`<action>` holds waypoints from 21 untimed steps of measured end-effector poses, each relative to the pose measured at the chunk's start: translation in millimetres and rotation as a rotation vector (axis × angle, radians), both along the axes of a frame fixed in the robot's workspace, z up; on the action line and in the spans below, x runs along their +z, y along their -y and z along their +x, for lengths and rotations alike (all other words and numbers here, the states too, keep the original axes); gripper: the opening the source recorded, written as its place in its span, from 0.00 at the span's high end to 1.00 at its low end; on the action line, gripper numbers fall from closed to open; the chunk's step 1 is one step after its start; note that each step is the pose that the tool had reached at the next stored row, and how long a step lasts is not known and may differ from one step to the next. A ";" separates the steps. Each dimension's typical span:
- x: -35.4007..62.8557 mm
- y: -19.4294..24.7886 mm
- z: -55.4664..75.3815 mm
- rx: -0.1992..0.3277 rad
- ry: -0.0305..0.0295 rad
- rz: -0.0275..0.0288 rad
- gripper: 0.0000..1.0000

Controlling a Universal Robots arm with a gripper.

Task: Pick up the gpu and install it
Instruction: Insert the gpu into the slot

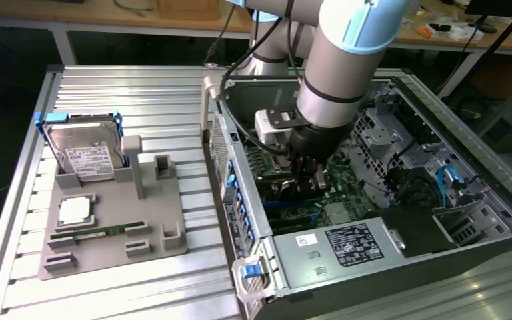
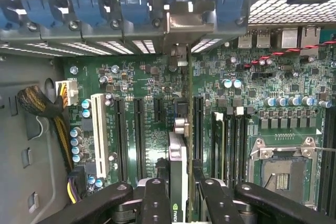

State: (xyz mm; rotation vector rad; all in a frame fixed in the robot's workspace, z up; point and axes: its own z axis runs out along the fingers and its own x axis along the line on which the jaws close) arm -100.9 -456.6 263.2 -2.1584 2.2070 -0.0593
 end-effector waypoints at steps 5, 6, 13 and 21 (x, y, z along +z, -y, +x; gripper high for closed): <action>-0.8 0.0 -1.2 0.000 0.0011 -0.0001 0.73; -0.9 -0.1 -1.3 0.000 0.0012 0.0000 0.73; -4.6 -0.1 -1.4 0.000 0.0012 0.0001 0.73; -8.7 0.0 -1.7 0.000 0.0011 -0.0005 0.73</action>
